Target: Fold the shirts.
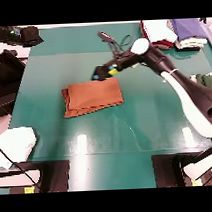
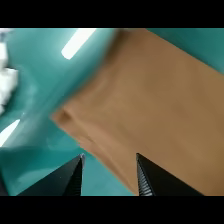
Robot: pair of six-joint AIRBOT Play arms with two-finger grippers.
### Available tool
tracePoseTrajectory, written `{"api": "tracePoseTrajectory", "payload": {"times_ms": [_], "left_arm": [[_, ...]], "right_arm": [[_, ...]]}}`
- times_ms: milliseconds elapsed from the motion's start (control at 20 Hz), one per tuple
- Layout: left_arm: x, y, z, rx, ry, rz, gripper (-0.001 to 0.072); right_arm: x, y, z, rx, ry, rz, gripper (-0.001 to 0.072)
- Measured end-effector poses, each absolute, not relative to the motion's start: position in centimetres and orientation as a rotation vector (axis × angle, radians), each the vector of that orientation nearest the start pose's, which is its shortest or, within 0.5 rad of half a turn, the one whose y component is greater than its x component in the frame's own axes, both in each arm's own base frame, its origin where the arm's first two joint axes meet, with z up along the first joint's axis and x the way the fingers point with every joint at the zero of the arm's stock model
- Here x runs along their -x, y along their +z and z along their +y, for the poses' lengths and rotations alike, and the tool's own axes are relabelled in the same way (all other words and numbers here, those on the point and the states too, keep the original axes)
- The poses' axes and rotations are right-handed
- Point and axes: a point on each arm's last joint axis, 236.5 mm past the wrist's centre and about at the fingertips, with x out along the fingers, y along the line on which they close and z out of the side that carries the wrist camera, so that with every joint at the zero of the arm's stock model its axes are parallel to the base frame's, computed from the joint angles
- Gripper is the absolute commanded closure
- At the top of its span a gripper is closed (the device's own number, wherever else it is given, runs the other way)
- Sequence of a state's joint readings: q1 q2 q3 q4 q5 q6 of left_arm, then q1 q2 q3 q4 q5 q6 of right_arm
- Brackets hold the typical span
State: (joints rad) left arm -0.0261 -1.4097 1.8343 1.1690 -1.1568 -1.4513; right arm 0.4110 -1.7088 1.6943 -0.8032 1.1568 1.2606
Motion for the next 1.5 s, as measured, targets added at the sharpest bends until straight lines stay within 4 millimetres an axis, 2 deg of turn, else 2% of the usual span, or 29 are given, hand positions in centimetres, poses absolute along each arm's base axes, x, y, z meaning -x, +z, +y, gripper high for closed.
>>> {"api": "tracePoseTrajectory", "payload": {"times_ms": [50,100,200,300,450,600,700,750,800,850,950,1050,1100,1200,1350,1500], "left_arm": [[-49.0,24.0,-10.4,0.158,-0.373,0.705,0.0679],[-48.8,24.0,-11.1,0.148,-0.388,0.709,0.0679],[-48.4,24.0,-12.6,0.131,-0.420,0.709,0.0679],[-48.1,23.9,-13.9,0.118,-0.446,0.715,0.0679],[-48.0,23.4,-14.9,0.110,-0.464,0.726,0.0679],[-47.9,22.9,-15.4,0.107,-0.475,0.740,0.0679],[-47.9,22.7,-15.5,0.106,-0.479,0.746,0.0678],[-47.8,22.6,-15.5,0.106,-0.480,0.750,0.0679],[-47.8,22.6,-15.6,0.106,-0.481,0.754,0.0679],[-47.7,22.5,-15.6,0.107,-0.483,0.757,0.0680],[-47.5,22.4,-15.9,0.110,-0.492,0.764,0.0680],[-47.3,22.4,-16.3,0.107,-0.502,0.769,0.0680],[-47.1,22.4,-16.9,0.104,-0.514,0.771,0.0680],[-46.4,22.3,-18.5,0.090,-0.550,0.776,0.0680],[-45.0,22.3,-21.7,0.047,-0.621,0.776,0.0679],[-43.8,22.3,-24.1,0.014,-0.675,0.774,0.0679]], "right_arm": [[-42.1,5.6,31.9,-0.220,0.898,1.150,0.0171],[-42.6,4.0,29.3,-0.247,0.837,1.191,0.0107],[-42.9,1.0,25.5,-0.335,0.744,1.266,0.0109],[-43.0,-1.2,23.5,-0.453,0.690,1.317,0.0115],[-43.1,-3.6,23.4,-0.576,0.667,1.369,0.0115],[-43.1,-5.6,25.9,-0.602,0.692,1.409,0.0129],[-43.1,-6.5,28.3,-0.595,0.727,1.423,0.0331],[-42.9,-7.0,29.5,-0.587,0.746,1.432,0.0449],[-42.8,-7.4,30.7,-0.571,0.764,1.439,0.0599],[-42.8,-7.8,31.7,-0.553,0.779,1.439,0.0697],[-42.9,-7.6,33.2,-0.517,0.816,1.419,0.0697],[-43.8,-6.3,33.7,-0.481,0.843,1.370,0.0698],[-44.6,-5.1,33.4,-0.462,0.849,1.331,0.0698],[-46.5,-2.3,31.3,-0.423,0.829,1.251,0.0698],[-49.4,2.3,24.9,-0.374,0.724,1.147,0.0698],[-51.3,6.7,14.6,-0.338,0.537,1.065,0.0698]]}}
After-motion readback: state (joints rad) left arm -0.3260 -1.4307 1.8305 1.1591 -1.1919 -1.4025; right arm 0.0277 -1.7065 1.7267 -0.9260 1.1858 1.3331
